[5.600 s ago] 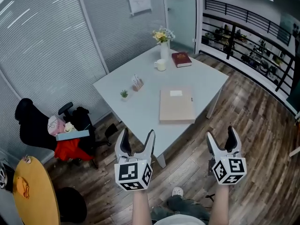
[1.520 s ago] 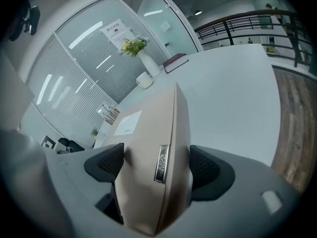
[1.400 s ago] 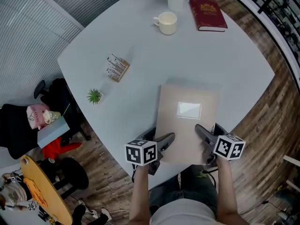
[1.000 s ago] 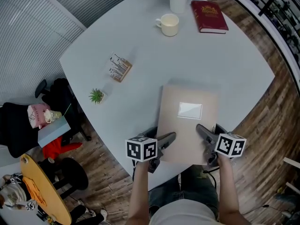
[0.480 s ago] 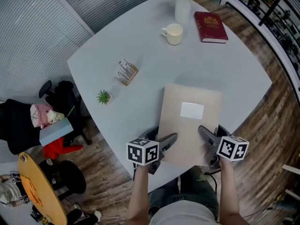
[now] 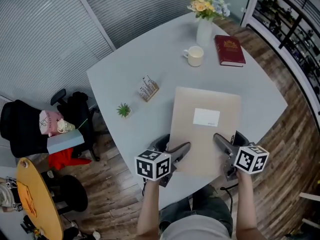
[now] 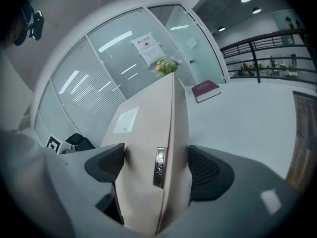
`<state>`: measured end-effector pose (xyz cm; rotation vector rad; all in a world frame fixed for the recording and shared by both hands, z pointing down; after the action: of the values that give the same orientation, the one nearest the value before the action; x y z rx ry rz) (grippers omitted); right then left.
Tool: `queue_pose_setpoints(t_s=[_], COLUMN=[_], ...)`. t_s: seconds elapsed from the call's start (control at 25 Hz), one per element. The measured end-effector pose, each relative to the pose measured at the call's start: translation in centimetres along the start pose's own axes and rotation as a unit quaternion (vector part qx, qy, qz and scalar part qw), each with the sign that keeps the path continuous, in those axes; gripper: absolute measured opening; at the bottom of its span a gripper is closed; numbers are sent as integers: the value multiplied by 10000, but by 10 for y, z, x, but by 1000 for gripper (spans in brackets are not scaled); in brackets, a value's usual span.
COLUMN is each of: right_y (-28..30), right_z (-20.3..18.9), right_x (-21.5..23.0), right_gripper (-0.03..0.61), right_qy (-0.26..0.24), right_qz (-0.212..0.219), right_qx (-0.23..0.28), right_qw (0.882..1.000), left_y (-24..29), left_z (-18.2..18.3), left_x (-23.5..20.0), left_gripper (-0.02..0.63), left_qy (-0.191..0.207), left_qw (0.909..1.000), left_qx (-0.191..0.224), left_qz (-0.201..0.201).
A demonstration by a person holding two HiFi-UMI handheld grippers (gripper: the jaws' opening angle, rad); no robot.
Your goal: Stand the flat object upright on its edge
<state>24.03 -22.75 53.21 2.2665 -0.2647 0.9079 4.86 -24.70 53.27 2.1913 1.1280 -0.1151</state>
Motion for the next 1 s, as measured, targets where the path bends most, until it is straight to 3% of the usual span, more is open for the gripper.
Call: queue_pose_setpoints(t_s=[0.6,1.0], right_y=[13,21], right_z=[59,62], right_x=[-65,-76], right_gripper=[433,425], right_qy=[-1260,-2182], right_qz=[750,867], right_qx=[372,381], right_qw=[9885,9713], left_y=[-31,-30], left_z=[59,58], left_x=[-13,-21], left_gripper=[376,370], left_qy=[622,1134], left_qw=[9919,9855], left_qx=[903,698], left_qz=[637,1049])
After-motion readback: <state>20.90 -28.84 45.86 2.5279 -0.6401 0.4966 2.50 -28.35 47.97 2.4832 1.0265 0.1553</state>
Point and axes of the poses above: the fingertips, and each gripper's own axes: y forward along the fingers, x to its right, z out of its top, the point moved 2 cm from there along -y, backward along the fingers, and after that the axes turned 13 degrees about y, right-handed, at the moved point
